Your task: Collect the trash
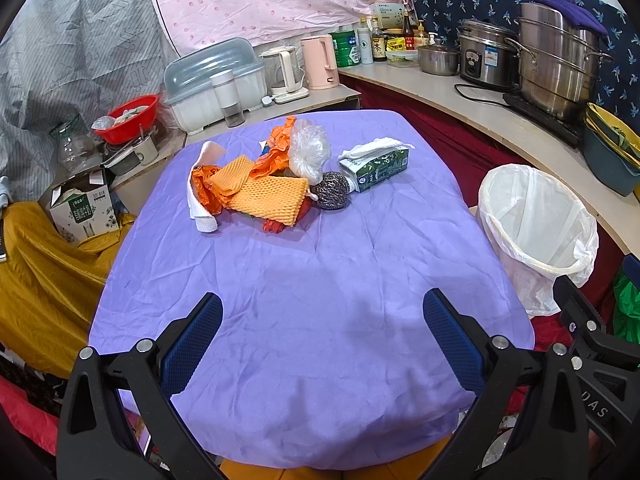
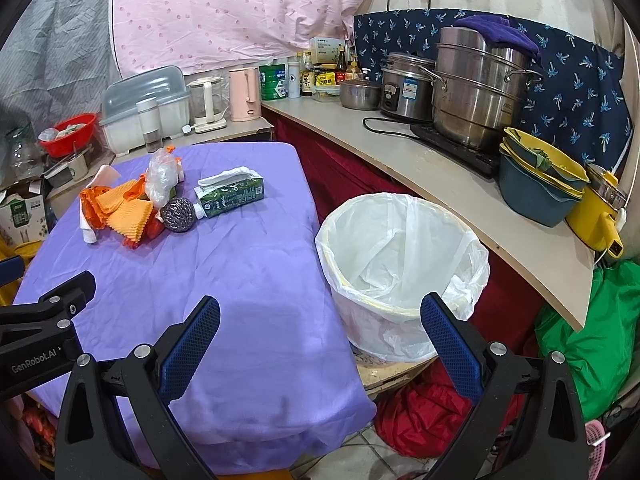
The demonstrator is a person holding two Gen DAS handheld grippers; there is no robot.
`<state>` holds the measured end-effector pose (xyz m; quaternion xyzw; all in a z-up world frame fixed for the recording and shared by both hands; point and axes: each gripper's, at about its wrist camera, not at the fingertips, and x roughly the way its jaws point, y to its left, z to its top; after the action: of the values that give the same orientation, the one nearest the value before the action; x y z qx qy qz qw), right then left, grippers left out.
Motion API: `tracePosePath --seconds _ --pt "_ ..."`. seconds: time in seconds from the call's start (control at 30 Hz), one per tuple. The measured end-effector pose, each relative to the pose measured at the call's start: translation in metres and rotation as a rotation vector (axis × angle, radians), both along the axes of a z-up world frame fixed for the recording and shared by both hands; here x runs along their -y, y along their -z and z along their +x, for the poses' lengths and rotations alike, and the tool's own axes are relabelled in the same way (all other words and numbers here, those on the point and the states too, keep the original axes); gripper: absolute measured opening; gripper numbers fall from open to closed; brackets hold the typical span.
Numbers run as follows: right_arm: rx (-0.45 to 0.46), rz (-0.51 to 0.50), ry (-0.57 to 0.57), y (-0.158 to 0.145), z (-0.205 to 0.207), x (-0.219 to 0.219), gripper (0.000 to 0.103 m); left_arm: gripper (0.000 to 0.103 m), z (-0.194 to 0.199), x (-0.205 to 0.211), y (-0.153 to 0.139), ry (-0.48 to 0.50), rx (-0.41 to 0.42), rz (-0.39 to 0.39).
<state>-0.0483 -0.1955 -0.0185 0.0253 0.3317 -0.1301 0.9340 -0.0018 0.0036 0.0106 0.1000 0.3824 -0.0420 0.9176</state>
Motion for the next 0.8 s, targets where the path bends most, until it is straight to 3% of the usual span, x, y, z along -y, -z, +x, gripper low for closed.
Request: tracePosePath --seconds 0.4,0.8 --pt "-0.043 -0.008 0.003 0.014 0.032 -0.005 0.096 0.096 0.03 -0.009 0.018 -0.009 -0.043 -0.028" --pt "-0.072 -0.017 -0.013 0.028 0.102 -0.023 0.096 0.096 0.104 -0.071 0.043 -0.134 -0.082 -0.065"
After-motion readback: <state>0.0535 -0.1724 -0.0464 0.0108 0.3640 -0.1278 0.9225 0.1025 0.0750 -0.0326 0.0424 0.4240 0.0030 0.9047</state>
